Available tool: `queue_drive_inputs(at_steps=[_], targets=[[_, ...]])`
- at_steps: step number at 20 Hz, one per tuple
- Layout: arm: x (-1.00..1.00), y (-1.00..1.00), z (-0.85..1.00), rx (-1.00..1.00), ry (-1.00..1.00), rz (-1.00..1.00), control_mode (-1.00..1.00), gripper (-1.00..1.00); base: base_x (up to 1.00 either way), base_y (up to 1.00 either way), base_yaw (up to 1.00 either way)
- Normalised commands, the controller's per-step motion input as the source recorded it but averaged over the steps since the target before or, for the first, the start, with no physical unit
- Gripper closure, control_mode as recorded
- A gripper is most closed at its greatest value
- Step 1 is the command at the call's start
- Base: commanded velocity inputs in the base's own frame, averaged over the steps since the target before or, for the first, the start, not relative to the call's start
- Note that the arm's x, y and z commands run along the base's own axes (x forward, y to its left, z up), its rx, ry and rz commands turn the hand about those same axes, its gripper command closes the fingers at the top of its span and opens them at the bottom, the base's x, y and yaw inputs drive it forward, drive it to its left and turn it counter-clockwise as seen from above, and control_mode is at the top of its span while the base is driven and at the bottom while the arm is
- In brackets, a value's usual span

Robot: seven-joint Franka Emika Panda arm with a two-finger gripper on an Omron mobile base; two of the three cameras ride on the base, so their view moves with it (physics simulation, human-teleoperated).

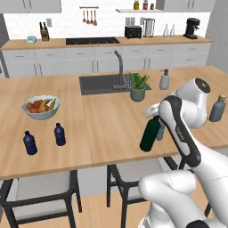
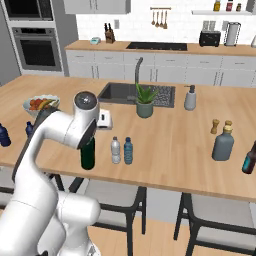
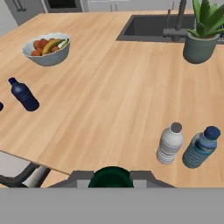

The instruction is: Move the plastic bottles in the middle to the plastics group, and the glass bottles in the middle to the glass group.

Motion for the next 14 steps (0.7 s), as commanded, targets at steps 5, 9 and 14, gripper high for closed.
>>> queue_drive_inputs(at_steps=[5, 9, 14], targets=[[-0.29, -0.72, 0.02, -0.01, 0.04, -0.11, -1.00, 1.00, 0.00, 0.00, 0.00], [-0.08, -0.77, 0.00, 0.00, 0.00, -0.08, -1.00, 1.00, 0.00, 0.00, 0.00], [0.06, -0.79, 0.00, 0.00, 0.00, -0.03, -1.00, 1.00, 0.00, 0.00, 0.00]])
